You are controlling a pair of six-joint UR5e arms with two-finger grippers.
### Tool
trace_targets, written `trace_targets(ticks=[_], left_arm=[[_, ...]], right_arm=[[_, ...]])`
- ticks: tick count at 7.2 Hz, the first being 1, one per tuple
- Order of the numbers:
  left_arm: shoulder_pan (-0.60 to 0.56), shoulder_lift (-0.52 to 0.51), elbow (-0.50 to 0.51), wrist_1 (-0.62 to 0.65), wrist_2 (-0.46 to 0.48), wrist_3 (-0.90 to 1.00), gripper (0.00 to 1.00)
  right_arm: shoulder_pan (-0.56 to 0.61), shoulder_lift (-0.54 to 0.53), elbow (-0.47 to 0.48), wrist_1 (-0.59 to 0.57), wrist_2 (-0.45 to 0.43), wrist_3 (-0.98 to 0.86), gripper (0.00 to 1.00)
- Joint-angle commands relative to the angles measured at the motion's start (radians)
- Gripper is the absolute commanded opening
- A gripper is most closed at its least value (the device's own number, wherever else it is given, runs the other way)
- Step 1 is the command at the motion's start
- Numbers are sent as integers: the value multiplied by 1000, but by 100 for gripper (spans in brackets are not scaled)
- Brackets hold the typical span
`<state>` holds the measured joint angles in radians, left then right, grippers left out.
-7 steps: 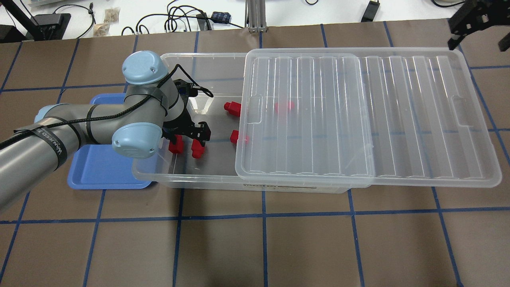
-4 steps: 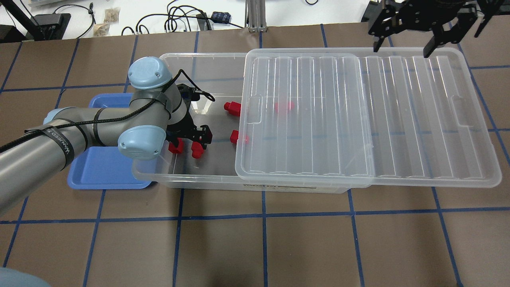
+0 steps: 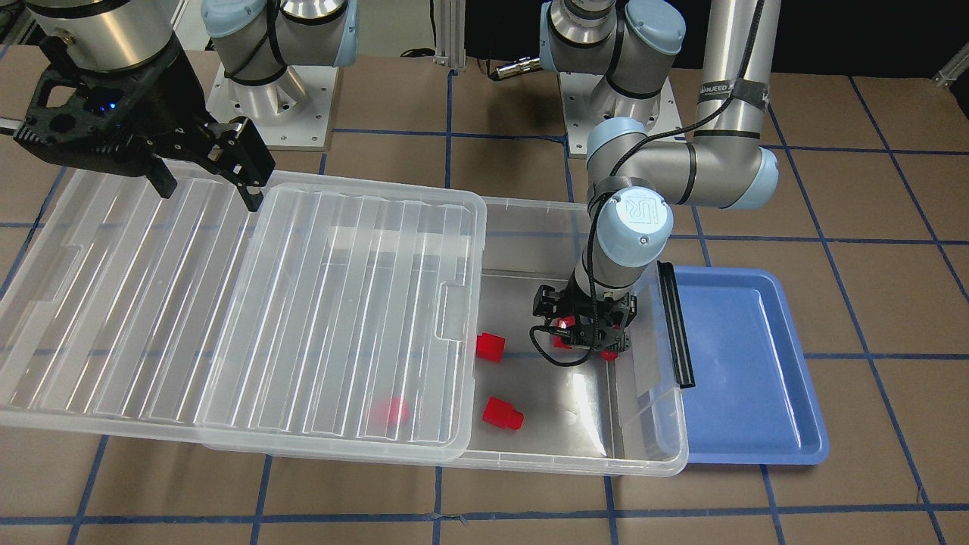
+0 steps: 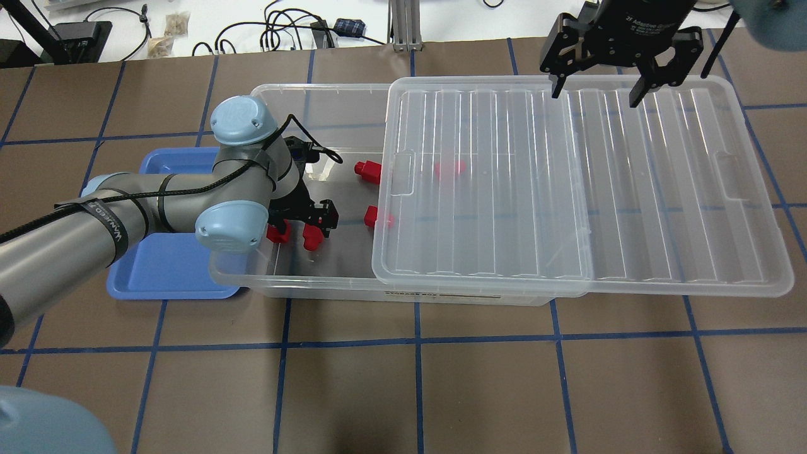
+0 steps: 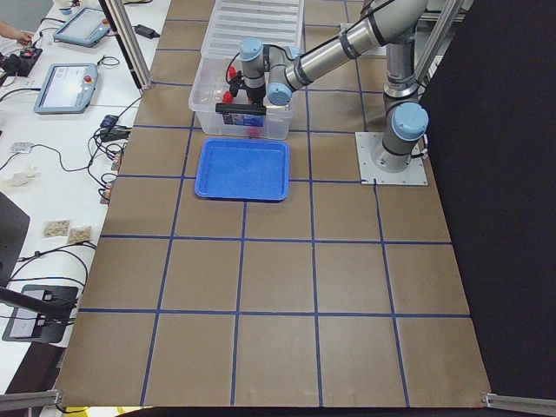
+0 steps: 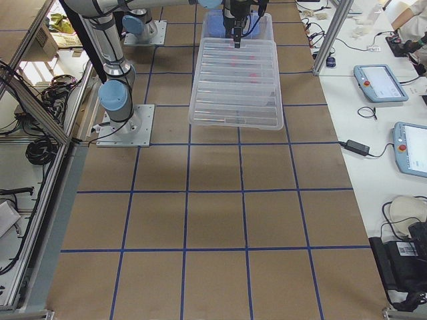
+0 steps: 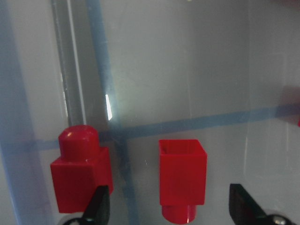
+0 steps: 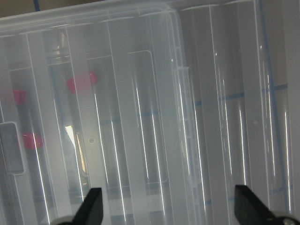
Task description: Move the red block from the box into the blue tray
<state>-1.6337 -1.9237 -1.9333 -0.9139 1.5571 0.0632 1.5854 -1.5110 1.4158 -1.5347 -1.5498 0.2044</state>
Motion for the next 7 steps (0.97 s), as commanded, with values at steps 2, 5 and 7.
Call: trace_targets(ticks=[2,5,7], left_arm=[[0,-6,-1,4,-2,0,82],[0,-21,1,15,-2,0,75],[0,-26,1,17,-2,0,41]], right_arm=[[1,-8,-5,16,-10,-6,100],[1,-9,2,30,-104,4,100],[1,-8,8,16,-107,7,100]])
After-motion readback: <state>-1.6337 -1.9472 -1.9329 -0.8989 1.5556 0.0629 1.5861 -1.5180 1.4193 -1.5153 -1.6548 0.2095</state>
